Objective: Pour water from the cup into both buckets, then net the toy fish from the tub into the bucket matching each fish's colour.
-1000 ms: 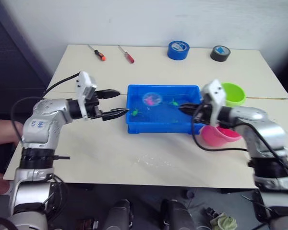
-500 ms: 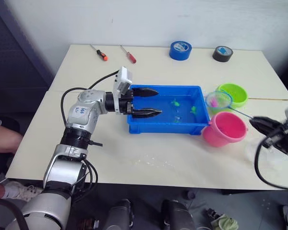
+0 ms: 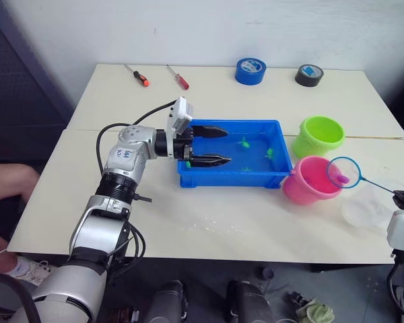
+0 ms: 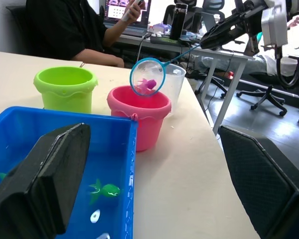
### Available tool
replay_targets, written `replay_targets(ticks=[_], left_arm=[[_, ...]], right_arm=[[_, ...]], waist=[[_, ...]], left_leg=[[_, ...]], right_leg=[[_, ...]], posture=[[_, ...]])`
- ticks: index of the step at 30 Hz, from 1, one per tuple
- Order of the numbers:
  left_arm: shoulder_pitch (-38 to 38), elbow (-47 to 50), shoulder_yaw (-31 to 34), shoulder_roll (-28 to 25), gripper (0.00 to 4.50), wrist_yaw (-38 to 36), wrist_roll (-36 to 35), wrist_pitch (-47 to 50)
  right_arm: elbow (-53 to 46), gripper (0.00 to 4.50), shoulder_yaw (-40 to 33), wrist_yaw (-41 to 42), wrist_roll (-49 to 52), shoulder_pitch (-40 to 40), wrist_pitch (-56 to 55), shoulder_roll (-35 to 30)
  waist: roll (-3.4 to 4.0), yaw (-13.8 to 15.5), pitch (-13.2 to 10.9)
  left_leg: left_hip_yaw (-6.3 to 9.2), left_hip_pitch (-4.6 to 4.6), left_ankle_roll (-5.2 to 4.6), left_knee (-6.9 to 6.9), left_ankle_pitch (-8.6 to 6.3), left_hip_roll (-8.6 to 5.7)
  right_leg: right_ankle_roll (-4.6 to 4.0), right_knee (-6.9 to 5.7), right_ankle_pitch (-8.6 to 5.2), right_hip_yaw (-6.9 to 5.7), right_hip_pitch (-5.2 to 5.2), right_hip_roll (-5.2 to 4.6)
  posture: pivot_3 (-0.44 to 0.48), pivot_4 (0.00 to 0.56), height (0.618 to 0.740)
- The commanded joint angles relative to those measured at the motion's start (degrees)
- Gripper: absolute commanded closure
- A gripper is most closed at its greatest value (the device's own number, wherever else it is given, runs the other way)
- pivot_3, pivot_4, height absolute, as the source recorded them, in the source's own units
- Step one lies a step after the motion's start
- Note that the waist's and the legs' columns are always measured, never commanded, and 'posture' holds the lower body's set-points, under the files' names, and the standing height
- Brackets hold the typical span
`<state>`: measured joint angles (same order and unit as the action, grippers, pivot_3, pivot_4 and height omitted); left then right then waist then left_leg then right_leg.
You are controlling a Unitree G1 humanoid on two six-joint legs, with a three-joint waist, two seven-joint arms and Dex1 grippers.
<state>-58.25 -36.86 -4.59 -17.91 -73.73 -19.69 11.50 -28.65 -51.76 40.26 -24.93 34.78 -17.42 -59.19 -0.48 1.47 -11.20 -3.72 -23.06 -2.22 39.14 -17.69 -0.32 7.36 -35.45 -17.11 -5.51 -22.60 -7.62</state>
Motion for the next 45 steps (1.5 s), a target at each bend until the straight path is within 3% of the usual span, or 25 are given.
replay_targets(ticks=[1, 7, 10, 13, 16, 19, 23, 25, 28, 37, 45], left_arm=[[-2.3, 0.48, 1.63, -0.41, 0.03, 0.3, -0.05, -0.79], [-2.07, 0.53, 2.36, -0.83, 0.03, 1.05, 0.04, -0.83], [-1.52, 0.87, 2.49, -1.01, 0.03, 1.18, 0.16, -0.53], [0.03, 1.54, 2.22, -1.86, 0.03, 1.1, 0.58, -0.13], [1.01, 2.79, 2.22, -2.35, 0.03, 1.06, 0.43, 0.62], [1.96, 4.33, 2.4, -2.96, 0.03, 0.93, 0.07, 1.97], [3.3, 7.16, 2.28, -3.74, 0.03, 1.54, 0.56, 1.83], [3.97, 8.43, 2.01, -3.93, 0.03, 2.25, 1.22, 1.07], [5.24, 11.23, 2.32, -3.7, 0.03, 3.51, 0.86, 1.12], [8.23, 17.57, 2.11, -4.42, 0.03, 6.28, 0.88, 2.75], [9.42, 19.55, 2.67, -5.51, 0.03, 8.26, 0.58, 3.4]], right_arm=[[2.82, 4.5, -1.2, -4.39, -4.32, -3.54, -6.81, -1.39], [7.17, 4.5, -1.06, -4.38, -5.44, -6.45, -13.1, -2.54], [7.37, 4.5, -0.43, -2.09, 2.19, -9.97, -6.26, -0.03], [-1.05, 4.5, 2.68, 2.74, 24.8, -15.93, 19.61, 5.49], [-8.7, 4.5, 4.03, 3.44, 40.4, -20.15, 41.86, 7.52], [-14.07, 4.5, 6.31, -1.89, 60.55, -27.4, 64.4, 7.3], [-9.11, 4.5, 11.61, -11.48, 81.21, -43.07, 87.08, 5.82], [-5.93, 4.5, 14.13, -14.95, 86.02, -49.38, 92.95, 5.74], [4.49, 4.5, 17.27, -22.36, 90.39, -62.45, 106.09, 10.71], [26.93, 4.5, 21.42, -39.63, 99.15, -69.98, 109.92, 13.73], [36.19, 4.5, 20.12, -54.74, 107.46, -73.02, 109.92, 17.09]], waist=[[0.0, -0.02, 0.0], [0.0, 0.05, 0.0], [0.0, -0.05, 0.0], [0.0, -0.07, 0.0], [0.04, -0.16, 0.01], [0.04, -0.18, 0.01], [0.04, -0.16, 0.01], [0.05, -0.1, 0.01], [0.05, -0.02, 0.01], [0.05, -0.12, 0.02], [0.07, -0.13, 0.03]], left_leg=[[0.01, 0.0, 0.0, 0.01, 0.0, 0.0], [0.06, -0.01, 0.02, 0.01, 0.01, 0.0], [0.04, 0.0, 0.01, 0.01, 0.02, 0.0], [0.11, 0.01, 0.01, 0.06, 0.04, 0.04], [0.21, 0.07, 0.01, 0.06, 0.04, 0.07], [0.35, 0.06, 0.02, 0.08, 0.04, 0.06], [0.48, 0.03, 0.03, 0.1, 0.04, 0.07], [0.51, 0.01, 0.04, 0.1, 0.03, 0.05], [0.62, -0.05, 0.06, 0.11, 0.02, 0.02], [0.57, -0.17, 0.04, 0.08, 0.02, -0.05], [0.48, -0.16, 0.03, 0.07, 0.03, 0.01]], right_leg=[[0.0, -0.01, 0.0, 0.0, 0.0, 0.0], [0.0, 0.01, 0.0, -0.03, 0.03, 0.02], [0.0, 0.02, 0.0, -0.01, 0.05, 0.02], [0.0, -0.01, 0.0, -0.06, 0.09, 0.03], [-0.01, -0.15, 0.01, -0.12, 0.11, 0.0], [-0.02, -0.2, 0.01, -0.2, 0.13, -0.04], [-0.09, -0.17, 0.04, -0.27, 0.13, -0.14], [-0.09, -0.17, 0.04, -0.3, 0.11, -0.18], [-0.09, -0.17, 0.05, -0.4, 0.12, -0.2], [-0.05, -0.21, 0.07, -0.52, 0.06, -0.19], [-0.04, -0.22, 0.07, -0.47, 0.02, -0.13]], posture=[[0.0, 0.15, 0.74], [0.0, 0.15, 0.74], [0.0, 0.15, 0.74], [0.0, 0.15, 0.74], [0.0, 0.15, 0.74], [0.0, 0.15, 0.74], [0.0, 0.15, 0.74], [0.0, 0.15, 0.74], [0.0, 0.15, 0.74], [0.0, 0.15, 0.74], [0.0, 0.15, 0.74]])
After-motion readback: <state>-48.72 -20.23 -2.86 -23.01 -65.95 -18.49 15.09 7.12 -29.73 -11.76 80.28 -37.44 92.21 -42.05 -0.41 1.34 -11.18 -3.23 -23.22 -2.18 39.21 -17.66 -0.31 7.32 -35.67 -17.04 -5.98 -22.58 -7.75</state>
